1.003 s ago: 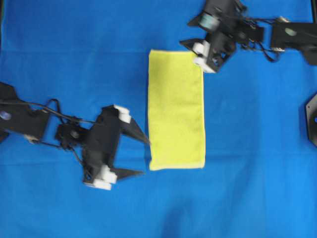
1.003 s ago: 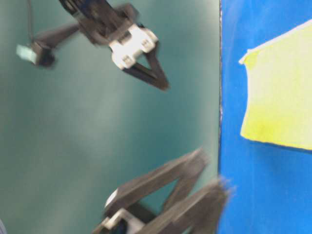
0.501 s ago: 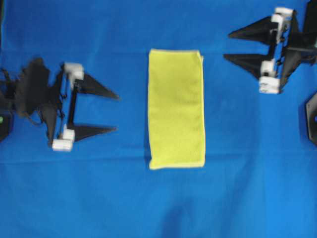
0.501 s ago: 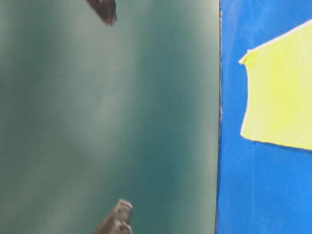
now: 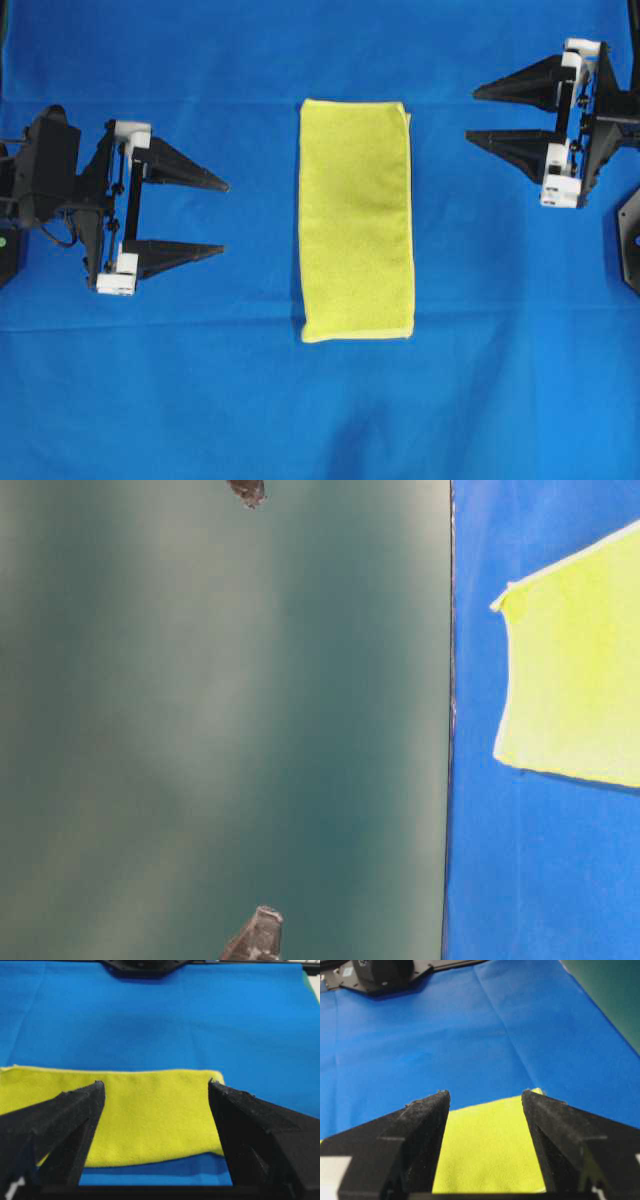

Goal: Fold the yellow towel.
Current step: 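Move both grippers to the strip's top corners and pinch them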

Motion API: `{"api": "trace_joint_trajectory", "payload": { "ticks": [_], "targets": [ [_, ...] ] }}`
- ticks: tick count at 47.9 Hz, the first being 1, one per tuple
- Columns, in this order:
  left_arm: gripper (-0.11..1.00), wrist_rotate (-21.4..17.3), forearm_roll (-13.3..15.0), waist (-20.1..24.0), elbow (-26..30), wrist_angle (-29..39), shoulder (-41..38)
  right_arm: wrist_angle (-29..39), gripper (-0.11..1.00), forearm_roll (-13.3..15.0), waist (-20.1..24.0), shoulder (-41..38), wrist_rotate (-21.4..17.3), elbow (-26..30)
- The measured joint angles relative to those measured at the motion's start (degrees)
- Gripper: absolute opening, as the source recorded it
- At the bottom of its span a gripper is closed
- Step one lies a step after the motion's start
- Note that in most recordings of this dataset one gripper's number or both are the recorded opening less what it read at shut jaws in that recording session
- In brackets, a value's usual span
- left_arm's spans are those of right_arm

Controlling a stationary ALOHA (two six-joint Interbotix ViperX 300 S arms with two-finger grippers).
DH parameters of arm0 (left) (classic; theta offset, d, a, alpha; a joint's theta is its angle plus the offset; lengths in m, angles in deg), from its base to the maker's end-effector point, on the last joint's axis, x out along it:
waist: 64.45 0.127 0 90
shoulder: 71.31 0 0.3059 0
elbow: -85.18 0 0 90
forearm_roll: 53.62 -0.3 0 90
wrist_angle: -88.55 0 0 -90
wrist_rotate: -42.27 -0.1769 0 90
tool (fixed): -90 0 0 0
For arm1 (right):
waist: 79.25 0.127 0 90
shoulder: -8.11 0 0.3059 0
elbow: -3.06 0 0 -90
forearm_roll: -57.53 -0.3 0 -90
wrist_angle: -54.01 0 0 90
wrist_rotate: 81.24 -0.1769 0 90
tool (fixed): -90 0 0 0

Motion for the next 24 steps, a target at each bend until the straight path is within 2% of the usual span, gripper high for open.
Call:
{"api": "trace_joint_trajectory", "payload": {
  "ticks": [5, 11, 24],
  "targets": [
    [0.79, 0.09, -0.09, 0.7, 0.09, 0.0, 0.0, 1.58, 0.62, -0.18, 0.0, -0.09, -0.09, 0.26],
    [0.79, 0.09, 0.0, 3.16, 1.76, 0.0, -1.67, 8.09, 0.62, -0.79, -0.09, -2.46, -0.26, 2.99],
    [0.79, 0.18, -0.09, 12.66, 7.12, 0.0, -13.1, 19.07, 0.62, -0.97, -3.96, -16.08, -0.26, 9.58]
  ]
}}
